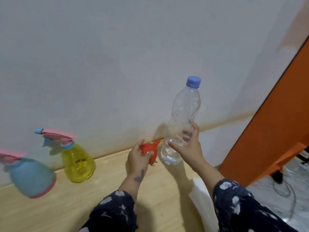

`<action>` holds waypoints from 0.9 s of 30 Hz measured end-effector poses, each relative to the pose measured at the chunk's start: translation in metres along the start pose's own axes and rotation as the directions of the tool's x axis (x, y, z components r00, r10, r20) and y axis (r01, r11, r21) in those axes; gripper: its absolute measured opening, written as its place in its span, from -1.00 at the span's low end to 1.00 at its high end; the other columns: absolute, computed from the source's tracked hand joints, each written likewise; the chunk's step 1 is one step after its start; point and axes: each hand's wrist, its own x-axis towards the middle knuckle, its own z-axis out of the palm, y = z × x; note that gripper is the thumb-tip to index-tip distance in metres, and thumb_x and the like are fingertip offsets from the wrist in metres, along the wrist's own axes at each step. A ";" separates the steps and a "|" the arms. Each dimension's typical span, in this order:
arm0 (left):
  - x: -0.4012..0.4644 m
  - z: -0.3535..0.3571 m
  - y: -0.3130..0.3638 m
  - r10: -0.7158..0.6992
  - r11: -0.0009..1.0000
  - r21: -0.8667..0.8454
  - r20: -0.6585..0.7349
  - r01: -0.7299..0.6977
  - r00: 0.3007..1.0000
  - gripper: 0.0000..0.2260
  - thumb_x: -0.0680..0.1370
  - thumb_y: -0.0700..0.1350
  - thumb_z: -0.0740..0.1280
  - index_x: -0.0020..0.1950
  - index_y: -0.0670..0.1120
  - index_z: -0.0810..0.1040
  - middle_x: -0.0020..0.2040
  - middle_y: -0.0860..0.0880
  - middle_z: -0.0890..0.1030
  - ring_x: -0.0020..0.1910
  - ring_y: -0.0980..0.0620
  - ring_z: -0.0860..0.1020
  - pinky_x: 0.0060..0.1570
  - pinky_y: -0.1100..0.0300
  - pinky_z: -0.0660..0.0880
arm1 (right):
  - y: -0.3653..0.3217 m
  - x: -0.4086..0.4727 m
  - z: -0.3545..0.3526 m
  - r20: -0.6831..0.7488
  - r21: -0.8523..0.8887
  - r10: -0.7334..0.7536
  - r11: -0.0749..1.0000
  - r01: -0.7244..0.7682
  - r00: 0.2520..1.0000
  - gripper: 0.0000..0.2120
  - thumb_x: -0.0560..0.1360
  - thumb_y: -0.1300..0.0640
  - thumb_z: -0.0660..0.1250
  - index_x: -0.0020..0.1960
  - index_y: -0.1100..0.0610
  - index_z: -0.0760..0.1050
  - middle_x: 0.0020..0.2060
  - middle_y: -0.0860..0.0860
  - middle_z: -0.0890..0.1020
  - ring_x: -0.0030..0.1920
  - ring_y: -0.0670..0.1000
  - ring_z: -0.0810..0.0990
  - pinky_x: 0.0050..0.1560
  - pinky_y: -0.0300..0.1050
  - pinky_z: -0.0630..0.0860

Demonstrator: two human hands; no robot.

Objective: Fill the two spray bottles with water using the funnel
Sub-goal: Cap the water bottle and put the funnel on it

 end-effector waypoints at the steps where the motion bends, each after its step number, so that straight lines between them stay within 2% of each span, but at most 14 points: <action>1: 0.006 0.008 -0.003 -0.001 1.000 -0.016 -0.022 0.001 1.000 -0.40 0.38 -0.29 0.52 0.34 0.09 0.47 0.11 0.05 0.64 -0.02 0.08 0.64 -0.03 -0.14 0.62 | 0.002 0.012 -0.001 0.014 0.008 -0.010 1.000 0.010 1.000 0.01 0.25 0.07 0.61 0.41 -0.27 -0.01 0.20 -0.02 0.42 0.24 0.04 0.46 0.26 0.06 0.47; 3: 0.014 0.021 -0.009 -0.010 1.000 -0.017 -0.051 0.009 0.999 -0.41 0.40 -0.29 0.51 0.38 0.02 0.46 0.05 0.16 0.58 -0.02 0.23 0.58 0.10 -0.07 0.58 | 0.007 0.032 -0.001 0.039 0.000 -0.027 1.000 0.027 0.999 -0.01 0.25 0.06 0.61 0.40 -0.27 0.00 0.20 -0.03 0.41 0.23 0.03 0.45 0.27 0.06 0.47; 5: 0.019 0.028 -0.015 0.002 1.000 0.018 -0.069 -0.001 0.998 -0.45 0.41 -0.29 0.50 0.34 0.05 0.48 0.11 0.14 0.56 0.06 0.16 0.57 0.21 -0.02 0.53 | 0.012 0.050 -0.001 0.070 0.002 -0.038 0.999 0.038 0.997 -0.01 0.25 0.08 0.60 0.42 -0.25 0.01 0.20 -0.02 0.41 0.23 0.04 0.44 0.27 0.07 0.46; 7: 0.020 0.031 -0.018 0.073 0.984 0.170 -0.079 -0.059 0.994 -0.49 0.43 -0.27 0.48 0.30 0.10 0.47 0.22 0.08 0.55 0.16 0.09 0.52 0.27 0.04 0.47 | 0.016 0.063 0.000 0.098 0.006 -0.044 0.999 0.044 0.994 -0.01 0.26 0.10 0.60 0.43 -0.23 0.01 0.21 -0.01 0.41 0.24 0.05 0.45 0.27 0.07 0.46; 10: 0.023 0.029 -0.022 0.216 0.864 0.473 -0.040 -0.172 0.976 -0.48 0.47 -0.18 0.46 0.40 0.01 0.43 0.36 0.02 0.48 0.28 0.02 0.46 0.29 0.15 0.37 | 0.021 0.071 0.003 0.125 0.012 -0.074 0.997 0.073 0.989 -0.02 0.28 0.12 0.58 0.43 -0.24 0.01 0.22 -0.04 0.39 0.25 0.02 0.43 0.27 0.03 0.46; 12: 0.024 0.028 -0.023 0.247 0.744 0.645 -0.024 -0.174 0.969 -0.46 0.48 -0.07 0.45 0.44 0.02 0.40 0.39 0.05 0.47 0.33 -0.01 0.43 0.31 0.09 0.32 | 0.023 0.074 0.005 0.142 0.013 -0.091 0.996 0.090 0.986 -0.02 0.30 0.13 0.57 0.45 -0.23 -0.01 0.22 -0.06 0.39 0.25 0.01 0.43 0.27 0.01 0.45; 14: 0.024 0.027 -0.026 0.255 0.654 0.741 -0.028 -0.151 0.967 -0.45 0.49 0.02 0.43 0.46 0.06 0.37 0.40 0.09 0.46 0.35 0.00 0.41 0.31 0.04 0.29 | 0.026 0.077 0.007 0.158 0.010 -0.105 0.994 0.104 0.982 0.00 0.30 0.13 0.56 0.47 -0.24 -0.04 0.24 -0.06 0.38 0.26 0.00 0.42 0.27 0.00 0.46; 19: 0.027 0.028 -0.030 0.262 0.585 0.801 -0.036 -0.129 0.964 -0.44 0.50 0.12 0.38 0.48 0.11 0.33 0.42 0.12 0.43 0.38 0.04 0.37 0.28 0.05 0.23 | 0.029 0.084 0.008 0.189 0.018 -0.117 0.993 0.115 0.975 0.04 0.31 0.14 0.55 0.48 -0.25 -0.10 0.28 -0.05 0.36 0.29 -0.01 0.41 0.19 -0.15 0.49; 23: 0.027 0.028 -0.028 0.240 0.546 0.831 -0.034 -0.106 0.970 -0.46 0.52 0.14 0.34 0.48 0.16 0.30 0.40 0.14 0.44 0.37 0.06 0.36 0.25 0.06 0.21 | 0.030 0.086 0.009 0.195 -0.009 -0.116 0.993 0.120 0.974 0.08 0.30 0.11 0.56 0.48 -0.25 -0.14 0.33 -0.02 0.34 0.31 -0.03 0.40 0.30 -0.03 0.44; 27: 0.027 0.027 -0.024 0.199 0.510 0.854 0.001 -0.105 0.980 -0.44 0.54 0.15 0.32 0.50 0.14 0.25 0.40 0.11 0.44 0.39 0.02 0.34 0.26 0.02 0.21 | 0.030 0.085 0.010 0.203 -0.022 -0.110 0.993 0.116 0.973 0.14 0.30 0.12 0.58 0.50 -0.22 -0.21 0.46 0.04 0.22 0.43 0.01 0.30 0.36 -0.04 0.36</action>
